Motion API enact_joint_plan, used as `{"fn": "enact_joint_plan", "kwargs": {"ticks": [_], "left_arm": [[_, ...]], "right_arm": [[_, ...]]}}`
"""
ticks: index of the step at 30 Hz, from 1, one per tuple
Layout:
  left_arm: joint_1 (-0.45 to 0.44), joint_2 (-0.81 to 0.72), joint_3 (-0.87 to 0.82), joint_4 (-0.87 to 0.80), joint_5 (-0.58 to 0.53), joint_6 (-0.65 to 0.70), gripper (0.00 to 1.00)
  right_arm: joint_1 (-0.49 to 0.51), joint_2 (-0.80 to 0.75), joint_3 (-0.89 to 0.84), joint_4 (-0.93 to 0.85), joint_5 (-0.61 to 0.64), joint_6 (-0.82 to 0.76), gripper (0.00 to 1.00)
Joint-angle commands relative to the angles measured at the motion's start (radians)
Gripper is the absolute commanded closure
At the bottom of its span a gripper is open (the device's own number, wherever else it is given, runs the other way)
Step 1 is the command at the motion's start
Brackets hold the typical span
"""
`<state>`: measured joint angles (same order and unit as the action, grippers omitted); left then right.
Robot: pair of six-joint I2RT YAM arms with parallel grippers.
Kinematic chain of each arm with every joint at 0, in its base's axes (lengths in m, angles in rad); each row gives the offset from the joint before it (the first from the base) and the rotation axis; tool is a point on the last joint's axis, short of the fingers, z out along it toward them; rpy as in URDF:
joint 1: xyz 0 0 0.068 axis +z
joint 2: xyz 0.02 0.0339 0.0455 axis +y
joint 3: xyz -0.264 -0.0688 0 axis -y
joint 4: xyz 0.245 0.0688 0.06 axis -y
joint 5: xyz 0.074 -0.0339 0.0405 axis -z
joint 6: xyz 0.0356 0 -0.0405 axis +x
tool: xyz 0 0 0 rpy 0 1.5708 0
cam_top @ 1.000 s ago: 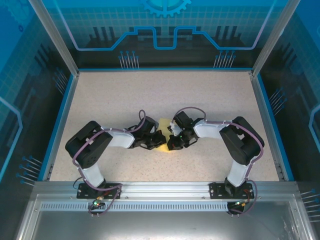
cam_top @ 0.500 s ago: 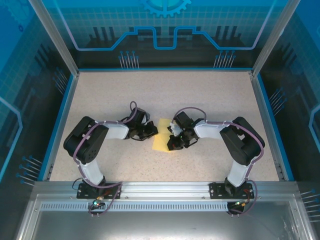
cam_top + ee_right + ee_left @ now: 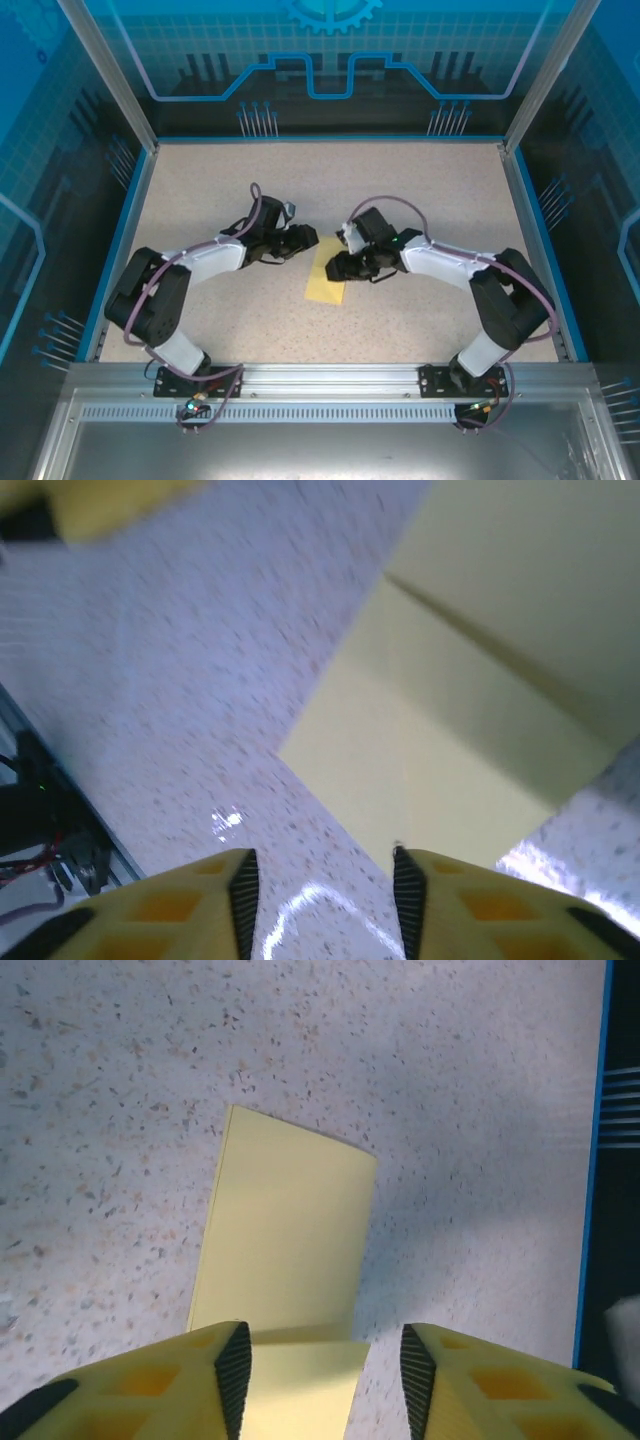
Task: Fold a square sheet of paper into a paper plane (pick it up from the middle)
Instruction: Fold the triangle a second time at the center of the table, then turn over the paper at the center of the table.
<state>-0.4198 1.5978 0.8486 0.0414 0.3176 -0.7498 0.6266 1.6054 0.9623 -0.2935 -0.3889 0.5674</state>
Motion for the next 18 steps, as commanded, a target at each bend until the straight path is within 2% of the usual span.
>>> {"fn": "enact_joint_plan", "kwargs": {"ticks": [1, 4, 9, 16, 18], "left_arm": [[0.002, -0.061, -0.062, -0.046, -0.033, -0.031, 0.46], [-0.003, -0.105, -0.096, -0.05, -0.041, -0.066, 0.37], [-0.031, -0.146, -0.147, -0.035, -0.054, -0.118, 0.31], [-0.061, -0.148, -0.164, -0.036, -0.073, -0.141, 0.31], [-0.066, -0.148, -0.167, -0.035, -0.075, -0.146, 0.31]], "right_arm": [[-0.043, 0.022, 0.041, -0.028, 0.064, -0.014, 0.51], [-0.07, 0.073, 0.062, -0.05, 0.063, -0.052, 0.47], [-0.109, 0.162, 0.085, -0.035, 0.023, -0.085, 0.43], [-0.115, 0.241, 0.119, -0.016, -0.073, -0.131, 0.55], [-0.11, 0.242, 0.113, -0.018, -0.083, -0.138, 0.56]]}}
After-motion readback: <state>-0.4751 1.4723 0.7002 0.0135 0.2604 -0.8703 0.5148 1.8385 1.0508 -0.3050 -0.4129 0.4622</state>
